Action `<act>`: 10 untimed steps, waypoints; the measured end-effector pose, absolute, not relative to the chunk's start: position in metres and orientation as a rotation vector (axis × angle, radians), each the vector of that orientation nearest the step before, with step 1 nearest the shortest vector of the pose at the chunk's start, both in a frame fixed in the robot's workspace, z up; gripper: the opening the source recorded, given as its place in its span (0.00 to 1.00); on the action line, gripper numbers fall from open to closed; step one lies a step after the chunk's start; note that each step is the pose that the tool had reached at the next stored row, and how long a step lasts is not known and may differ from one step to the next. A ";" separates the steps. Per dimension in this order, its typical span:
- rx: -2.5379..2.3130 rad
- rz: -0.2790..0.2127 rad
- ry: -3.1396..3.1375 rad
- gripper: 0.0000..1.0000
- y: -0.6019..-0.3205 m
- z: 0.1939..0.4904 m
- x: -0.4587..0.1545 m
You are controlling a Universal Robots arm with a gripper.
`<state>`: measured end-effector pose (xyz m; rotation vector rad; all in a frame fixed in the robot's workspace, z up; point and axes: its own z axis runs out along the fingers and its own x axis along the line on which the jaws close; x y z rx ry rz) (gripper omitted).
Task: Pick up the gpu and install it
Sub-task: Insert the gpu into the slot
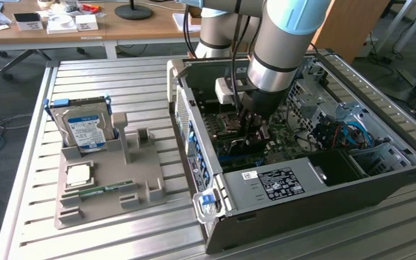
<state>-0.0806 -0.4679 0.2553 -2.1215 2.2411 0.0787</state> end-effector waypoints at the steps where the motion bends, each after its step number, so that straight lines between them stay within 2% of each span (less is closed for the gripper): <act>1: -2.121 0.079 2.241 0.40 -0.468 0.255 -0.081; 4: -2.122 0.079 2.241 0.38 -0.468 0.255 -0.081; 5: -2.122 0.078 2.241 0.33 -0.468 0.255 -0.081; 6: -2.122 0.078 2.242 0.33 -0.468 0.255 -0.081; 7: -2.122 0.078 2.241 0.27 -0.468 0.255 -0.081; 10: -2.122 0.079 2.241 0.27 -0.468 0.255 -0.081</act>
